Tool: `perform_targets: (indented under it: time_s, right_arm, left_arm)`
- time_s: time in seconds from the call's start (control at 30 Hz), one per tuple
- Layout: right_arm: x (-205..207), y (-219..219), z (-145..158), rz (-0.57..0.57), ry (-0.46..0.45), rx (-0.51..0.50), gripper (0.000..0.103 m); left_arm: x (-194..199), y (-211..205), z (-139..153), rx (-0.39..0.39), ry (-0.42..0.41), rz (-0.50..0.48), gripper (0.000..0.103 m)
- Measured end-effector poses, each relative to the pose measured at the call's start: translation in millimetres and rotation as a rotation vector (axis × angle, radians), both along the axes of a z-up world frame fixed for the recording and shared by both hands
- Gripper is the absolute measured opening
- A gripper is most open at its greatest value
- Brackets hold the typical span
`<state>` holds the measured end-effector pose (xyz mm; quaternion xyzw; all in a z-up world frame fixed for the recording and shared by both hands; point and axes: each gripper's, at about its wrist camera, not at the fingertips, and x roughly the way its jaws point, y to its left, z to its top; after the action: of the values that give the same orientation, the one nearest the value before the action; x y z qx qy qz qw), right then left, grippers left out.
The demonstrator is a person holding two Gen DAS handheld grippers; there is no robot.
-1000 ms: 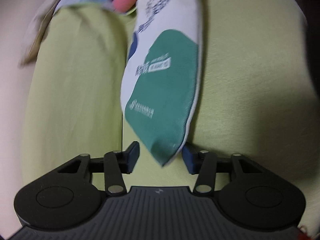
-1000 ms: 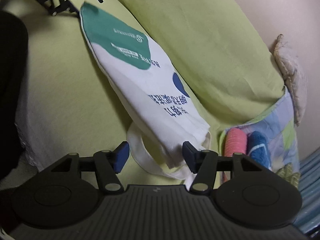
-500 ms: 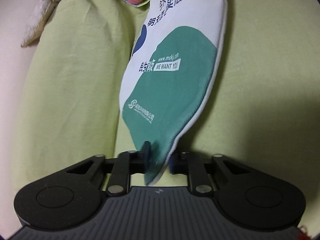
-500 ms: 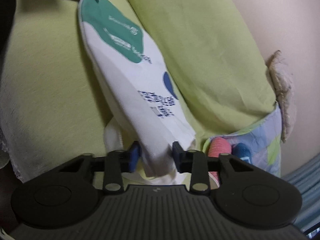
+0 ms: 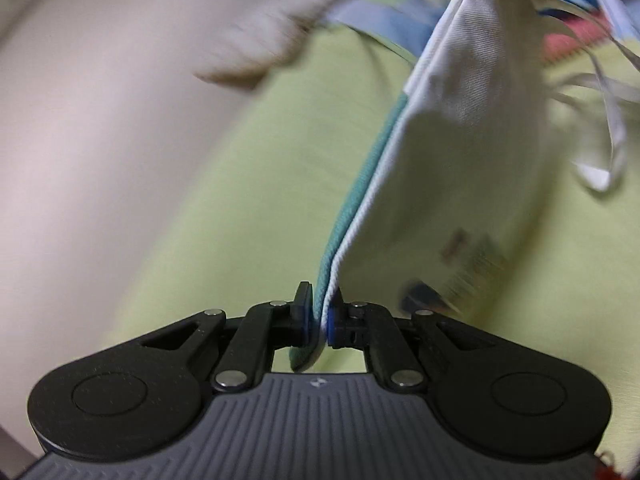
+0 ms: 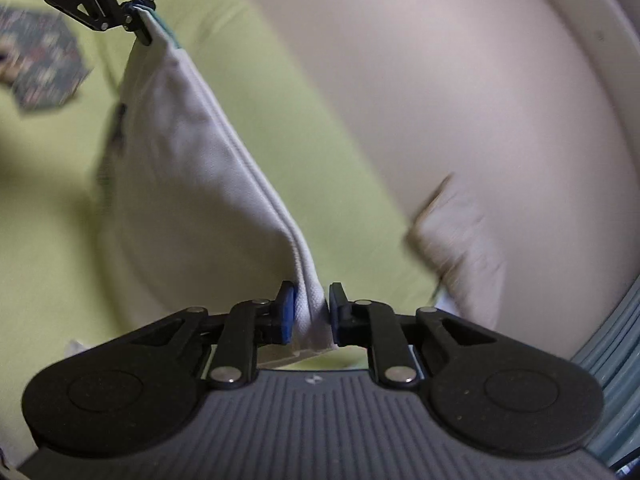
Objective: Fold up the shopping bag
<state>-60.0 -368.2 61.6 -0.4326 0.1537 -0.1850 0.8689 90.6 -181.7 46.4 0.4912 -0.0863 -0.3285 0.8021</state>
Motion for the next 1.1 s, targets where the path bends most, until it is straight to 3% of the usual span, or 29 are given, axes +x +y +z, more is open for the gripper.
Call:
perform_targets:
  time_s: [0.1, 0.17, 0.23, 0.33, 0.5, 0.63, 0.7, 0.73, 0.83, 0.9, 1.0, 1.1]
  right_arm:
    - [1.8, -7.6, 29.4, 0.049, -0.037, 0.027, 0.013]
    - [14.9, -19.0, 33.0, 0.069, -0.016, 0.056, 0.013]
    - [32.4, -33.5, 31.3, 0.08, 0.02, 0.078, 0.013]
    - [62.9, -51.8, 28.5, 0.062, 0.04, -0.003, 0.012]
    - [86.3, -71.6, 33.9, 0.065, 0.0, -0.19, 0.013]
    - [86.4, -67.3, -6.0, 0.16, 0.122, -0.182, 0.016]
    - [85.6, -48.7, -46.2, 0.229, 0.214, -0.095, 0.035]
    - [84.0, -34.1, -67.1, 0.241, 0.24, -0.034, 0.058]
    - [71.5, 17.3, -117.6, 0.253, 0.348, 0.233, 0.059]
    - [60.6, 43.2, -147.3, 0.205, 0.402, 0.427, 0.058]
    - [56.1, 38.9, -173.1, 0.067, 0.408, 0.715, 0.055]
    - [60.2, -2.1, -175.3, -0.09, 0.346, 0.904, 0.055]
  left_arm:
    - [-1.9, 0.9, 35.4, -0.03, -0.046, 0.014, 0.007]
    - [7.3, -8.0, 39.9, -0.024, -0.045, 0.03, 0.007]
    - [21.0, -22.6, 34.2, -0.008, -0.015, 0.045, 0.007]
    - [38.5, -49.2, 20.5, 0.007, -0.003, 0.076, 0.008]
    - [47.6, -64.3, 19.2, -0.086, -0.017, 0.102, 0.008]
    - [37.6, -39.8, -30.0, -0.004, -0.047, 0.127, 0.01]
    - [37.4, -18.9, -71.8, 0.095, -0.053, 0.171, 0.016]
    - [40.5, -9.1, -96.9, 0.167, -0.046, 0.205, 0.021]
    - [48.0, 18.9, -169.1, 0.37, 0.014, 0.27, 0.025]
    - [46.6, 32.7, -201.7, 0.46, 0.073, 0.282, 0.033]
    - [44.0, 45.6, -213.4, 0.449, 0.138, 0.314, 0.035]
    - [44.8, 49.2, -195.8, 0.386, 0.231, 0.319, 0.036]
